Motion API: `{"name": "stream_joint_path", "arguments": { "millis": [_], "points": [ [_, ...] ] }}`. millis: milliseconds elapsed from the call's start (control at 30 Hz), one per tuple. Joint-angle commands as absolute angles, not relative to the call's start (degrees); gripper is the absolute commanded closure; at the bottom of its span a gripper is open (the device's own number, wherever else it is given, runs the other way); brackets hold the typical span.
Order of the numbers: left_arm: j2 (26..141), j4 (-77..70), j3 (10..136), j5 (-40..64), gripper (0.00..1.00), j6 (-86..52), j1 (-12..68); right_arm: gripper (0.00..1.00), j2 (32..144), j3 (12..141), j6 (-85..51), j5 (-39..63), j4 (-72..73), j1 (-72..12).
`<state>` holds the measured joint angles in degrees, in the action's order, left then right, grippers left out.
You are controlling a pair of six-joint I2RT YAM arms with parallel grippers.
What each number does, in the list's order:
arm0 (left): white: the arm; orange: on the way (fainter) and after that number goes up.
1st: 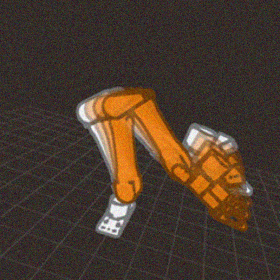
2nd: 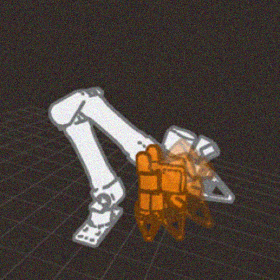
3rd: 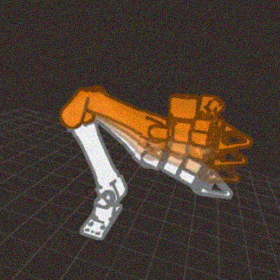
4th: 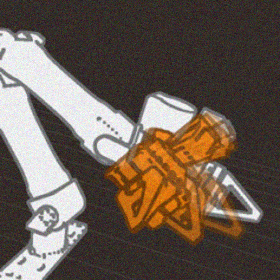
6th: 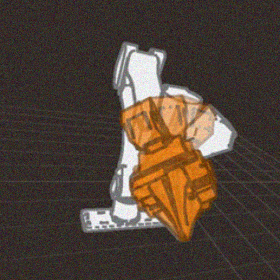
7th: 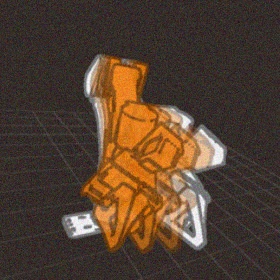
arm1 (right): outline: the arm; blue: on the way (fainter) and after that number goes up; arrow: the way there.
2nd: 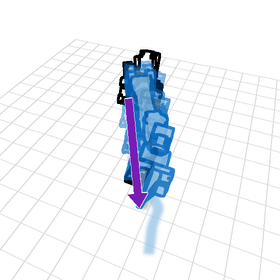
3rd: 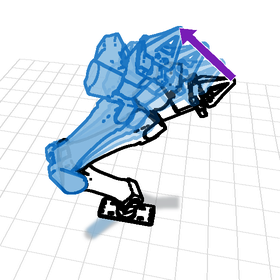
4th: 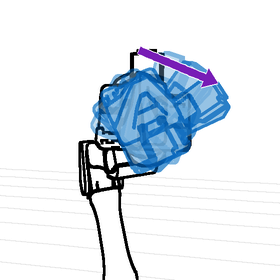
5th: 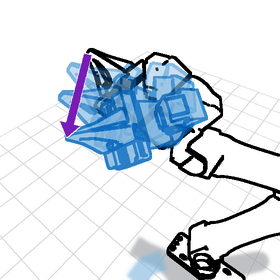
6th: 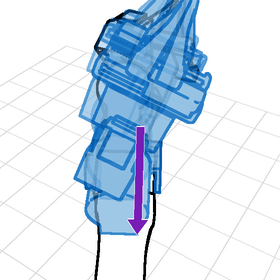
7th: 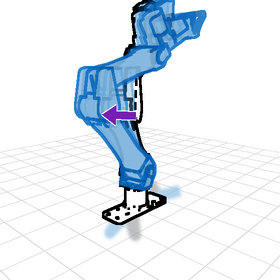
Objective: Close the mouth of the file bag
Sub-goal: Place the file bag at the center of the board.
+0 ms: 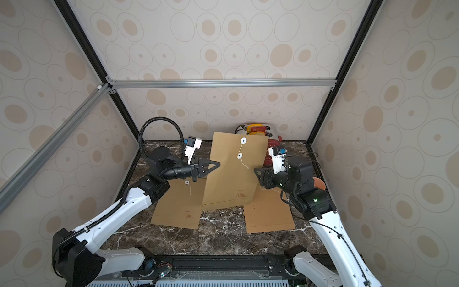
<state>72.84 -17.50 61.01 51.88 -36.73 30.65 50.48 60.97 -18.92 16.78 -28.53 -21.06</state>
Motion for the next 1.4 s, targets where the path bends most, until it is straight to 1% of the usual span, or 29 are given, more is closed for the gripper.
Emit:
{"name": "stream_joint_path", "arguments": {
  "millis": [0, 67, 200, 300, 400, 500, 667, 733, 767, 833, 867, 900, 933, 1000, 1033, 1067, 1133, 1167, 1233, 1267, 1300, 1367],
  "points": [
    [74.01, -28.12, 60.23, 51.46, 1.0, -44.8, 30.69, 0.31, 48.48, 56.43, -16.68, 29.16, -23.22, -15.33],
    [74.14, -31.91, 58.37, 51.33, 1.0, -47.84, 30.72, 0.31, 48.55, 54.3, -16.21, 37.74, -19.97, -10.1],
    [71.9, -33.87, 55.62, 52.31, 1.0, -49.05, 30.59, 0.31, 51.12, 50.5, -22.29, 53.86, -8.5, -1.24],
    [69.1, -33.11, 54.19, 52.26, 1.0, -48.76, 30.61, 0.32, 54.17, 48.16, -29.85, 60.0, 2.44, -0.04],
    [67.09, -33.44, 52.77, 52.72, 1.0, -49.38, 30.6, 0.34, 57.34, 45.96, -37.91, 64.13, 14.15, -0.02],
    [66.2, -33.52, 51.67, 53.15, 1.0, -49.71, 30.61, 0.36, 59.05, 44.81, -43.85, 67.36, 22.37, -0.09],
    [67.1, -39.03, 50.01, 54.17, 1.0, -53.65, 30.62, 0.35, 57.33, 46.18, -40.79, 67.58, 18.02, -0.19],
    [67.34, -38.38, 50.1, 54.15, 1.0, -53.3, 30.63, 0.42, 57.37, 45.85, -42.02, 68.2, 19.4, -0.71],
    [67.41, -37.78, 50.01, 53.97, 1.0, -52.83, 30.6, 0.48, 57.47, 45.75, -42.04, 68.38, 19.38, -1.1],
    [67.46, -36.28, 49.97, 53.72, 1.0, -51.66, 30.59, 0.65, 57.57, 45.51, -41.79, 68.43, 18.81, -1.54],
    [67.38, -36.21, 49.69, 53.55, 1.0, -51.47, 30.59, 0.78, 57.42, 45.43, -41.38, 68.26, 17.95, -1.57],
    [67.33, -35.73, 49.38, 53.3, 1.0, -51.15, 30.59, 0.86, 57.2, 45.56, -40.23, 67.78, 15.97, -1.57],
    [67.26, -35.05, 49.11, 52.99, 1.0, -50.53, 30.64, 0.91, 56.91, 45.79, -38.26, 66.79, 13.06, -1.56],
    [66.8, -33.87, 48.44, 52.17, 1.0, -49.48, 30.64, 0.95, 56.4, 46.28, -35.44, 65.27, 8.67, -1.6],
    [66.45, -32.43, 48.13, 51.51, 0.91, -48.38, 30.59, 0.97, 56.18, 46.27, -34.65, 65.12, 7.46, -1.59],
    [66.08, -30.94, 47.83, 50.8, 0.79, -47.28, 30.6, 0.97, 55.91, 46.11, -34.5, 65.12, 6.82, -1.56],
    [64.92, -27.55, 47.06, 48.64, 0.5, -45.05, 30.61, 0.98, 54.97, 45.64, -34.45, 64.53, 6.08, -1.58],
    [64.01, -26.29, 46.47, 47.0, 0.43, -44.26, 30.64, 1.0, 54.48, 45.45, -33.84, 63.6, 4.67, -1.54],
    [62.51, -26.02, 44.67, 44.3, 0.3, -43.64, 30.6, 1.0, 53.64, 45.1, -32.94, 62.31, 2.33, -1.56],
    [61.49, -25.39, 43.62, 42.58, 0.22, -43.33, 30.64, 1.0, 53.37, 44.59, -32.89, 61.78, 1.64, -1.57],
    [60.59, -24.77, 42.52, 40.33, 0.17, -43.23, 30.59, 1.0, 53.07, 43.96, -32.87, 61.3, 0.72, -1.6],
    [58.32, -24.79, 39.18, 35.8, 0.11, -43.94, 30.63, 1.0, 52.59, 41.81, -32.99, 60.11, -0.55, -1.59]
  ]
}}
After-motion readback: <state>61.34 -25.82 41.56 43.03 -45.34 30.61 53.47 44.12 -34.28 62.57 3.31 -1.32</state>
